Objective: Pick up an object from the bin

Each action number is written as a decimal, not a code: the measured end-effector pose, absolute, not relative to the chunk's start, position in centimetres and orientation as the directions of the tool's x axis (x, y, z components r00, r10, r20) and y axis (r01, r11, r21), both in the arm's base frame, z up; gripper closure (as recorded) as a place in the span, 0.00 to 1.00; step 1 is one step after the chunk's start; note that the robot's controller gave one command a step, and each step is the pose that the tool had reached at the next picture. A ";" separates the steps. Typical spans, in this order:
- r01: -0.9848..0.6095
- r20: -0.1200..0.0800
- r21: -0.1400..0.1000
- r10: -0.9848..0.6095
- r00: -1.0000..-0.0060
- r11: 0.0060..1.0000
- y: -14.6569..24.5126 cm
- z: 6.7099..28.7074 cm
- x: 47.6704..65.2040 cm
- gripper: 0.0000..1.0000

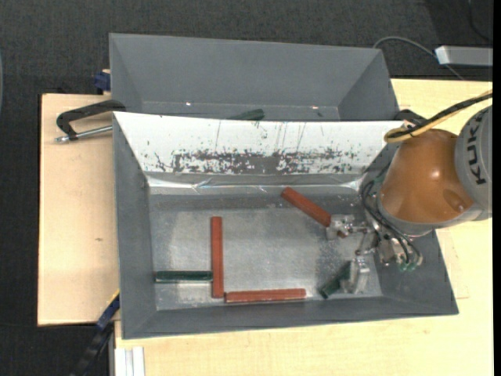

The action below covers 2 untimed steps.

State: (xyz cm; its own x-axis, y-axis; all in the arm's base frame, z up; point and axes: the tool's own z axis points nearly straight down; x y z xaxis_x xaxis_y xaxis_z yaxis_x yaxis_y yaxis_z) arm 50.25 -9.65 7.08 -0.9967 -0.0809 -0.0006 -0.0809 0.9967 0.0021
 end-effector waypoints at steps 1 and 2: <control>-0.409 -0.005 0.001 -0.409 -0.912 0.912 3.4 7.2 50.4 1.00; -0.409 -0.005 0.001 -0.409 -0.913 0.913 3.4 7.2 50.4 1.00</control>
Offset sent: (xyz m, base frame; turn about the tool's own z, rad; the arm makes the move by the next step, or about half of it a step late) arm 0.0000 0.0000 0.0000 0.0000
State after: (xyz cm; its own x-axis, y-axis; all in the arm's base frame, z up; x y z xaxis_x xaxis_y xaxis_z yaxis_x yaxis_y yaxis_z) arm 50.45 3.38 7.15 -0.9127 -0.4085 -0.0048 -0.4086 0.9127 0.0011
